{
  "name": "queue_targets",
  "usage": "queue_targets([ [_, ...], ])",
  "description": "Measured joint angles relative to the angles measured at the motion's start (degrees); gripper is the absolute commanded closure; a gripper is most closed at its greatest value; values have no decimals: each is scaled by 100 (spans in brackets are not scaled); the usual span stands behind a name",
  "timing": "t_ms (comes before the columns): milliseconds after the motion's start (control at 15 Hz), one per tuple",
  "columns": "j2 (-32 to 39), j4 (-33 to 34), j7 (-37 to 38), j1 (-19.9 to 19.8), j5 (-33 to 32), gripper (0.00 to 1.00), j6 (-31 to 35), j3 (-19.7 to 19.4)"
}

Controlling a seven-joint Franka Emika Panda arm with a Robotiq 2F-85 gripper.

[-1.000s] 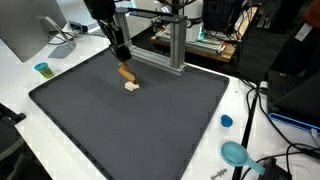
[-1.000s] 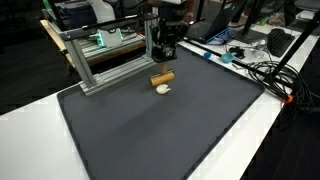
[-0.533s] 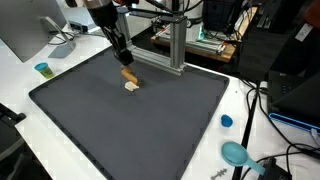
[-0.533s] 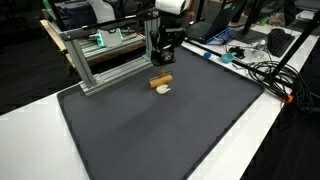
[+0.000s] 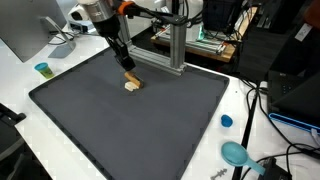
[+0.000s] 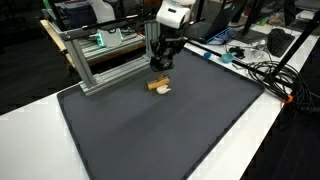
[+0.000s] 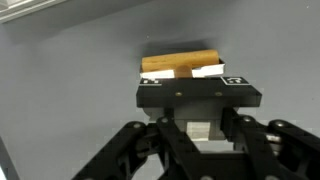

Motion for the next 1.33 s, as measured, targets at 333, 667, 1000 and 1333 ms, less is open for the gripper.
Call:
queue_targets([
  [333,14,126,62,17,26,78,167,4],
  [667,128,266,152,79,-75,78,129,3],
  [1000,197,361,209,62,-3,78,110,1],
  [1333,383,628,207,-73,255,78,110,1],
])
